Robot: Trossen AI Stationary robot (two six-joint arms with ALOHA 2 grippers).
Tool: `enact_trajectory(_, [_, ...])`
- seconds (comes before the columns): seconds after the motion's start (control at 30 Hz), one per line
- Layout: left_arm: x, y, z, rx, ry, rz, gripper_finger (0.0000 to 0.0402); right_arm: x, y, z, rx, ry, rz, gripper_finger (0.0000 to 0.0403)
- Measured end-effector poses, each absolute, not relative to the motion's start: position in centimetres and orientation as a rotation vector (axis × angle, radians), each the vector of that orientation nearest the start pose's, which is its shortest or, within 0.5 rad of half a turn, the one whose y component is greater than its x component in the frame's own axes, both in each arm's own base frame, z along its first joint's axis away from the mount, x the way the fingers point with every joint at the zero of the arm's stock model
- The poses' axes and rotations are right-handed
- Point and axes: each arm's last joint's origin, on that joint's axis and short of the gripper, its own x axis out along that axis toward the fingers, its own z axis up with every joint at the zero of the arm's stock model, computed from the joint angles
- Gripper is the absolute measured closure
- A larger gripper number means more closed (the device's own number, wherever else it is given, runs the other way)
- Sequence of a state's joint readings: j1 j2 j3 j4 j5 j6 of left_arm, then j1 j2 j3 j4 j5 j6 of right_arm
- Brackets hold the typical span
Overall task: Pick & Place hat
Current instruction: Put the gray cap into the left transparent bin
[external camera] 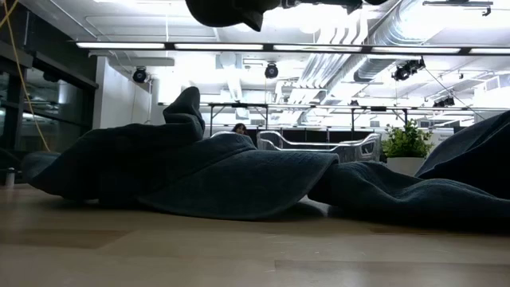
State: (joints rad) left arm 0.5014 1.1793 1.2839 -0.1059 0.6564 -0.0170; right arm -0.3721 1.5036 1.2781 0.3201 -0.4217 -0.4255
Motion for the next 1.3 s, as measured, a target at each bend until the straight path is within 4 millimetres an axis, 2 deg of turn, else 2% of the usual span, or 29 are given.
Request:
enact_trajectory(0.1, [22.5,10.3,43.3,-0.018,0.003,-0.162,0.0402,32.9,-11.6,38.0,-0.453,-0.090,0.032,0.0272])
enact_trajectory(0.27, [22.5,10.3,43.3,-0.018,0.003,-0.170,0.0401,32.9,-11.6,37.9,-0.395,-0.079,0.040,0.0382])
enact_trajectory(0.3, [22.5,10.3,43.3,-0.018,0.004,-0.170,0.0402,32.9,-11.5,37.9,-0.388,-0.073,0.044,0.0391])
enact_trajectory(0.73, [22.5,10.3,42.9,-0.036,0.030,-0.161,0.0401,32.4,-11.5,38.0,-0.308,-0.035,-0.001,0.0400])
enact_trajectory(0.97, [22.6,10.7,42.7,-0.087,0.049,-0.050,0.0396,31.8,-11.9,38.1,-0.313,0.014,-0.069,0.0402])
enact_trajectory(1.1, [22.6,10.7,42.8,-0.102,0.047,-0.030,0.0354,31.7,-12.1,37.8,-0.319,0.058,-0.118,0.0402])
enact_trajectory(1.3, [22.6,10.9,42.7,-0.175,0.046,0.033,0.0251,31.5,-12.2,37.6,-0.343,0.091,-0.146,0.0402])
